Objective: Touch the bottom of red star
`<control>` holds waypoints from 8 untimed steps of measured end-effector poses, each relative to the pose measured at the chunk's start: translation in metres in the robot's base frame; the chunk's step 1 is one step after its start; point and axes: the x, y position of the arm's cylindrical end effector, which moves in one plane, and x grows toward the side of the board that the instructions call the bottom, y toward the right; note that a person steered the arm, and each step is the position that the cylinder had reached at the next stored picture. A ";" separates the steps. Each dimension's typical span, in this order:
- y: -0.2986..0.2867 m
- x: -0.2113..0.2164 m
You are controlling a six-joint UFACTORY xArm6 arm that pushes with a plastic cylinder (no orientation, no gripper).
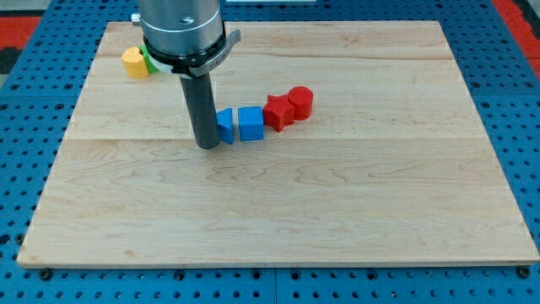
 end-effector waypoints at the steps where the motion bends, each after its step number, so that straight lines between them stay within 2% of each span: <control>1: 0.000 0.000; 6: -0.001 0.001; 8: 0.015 0.082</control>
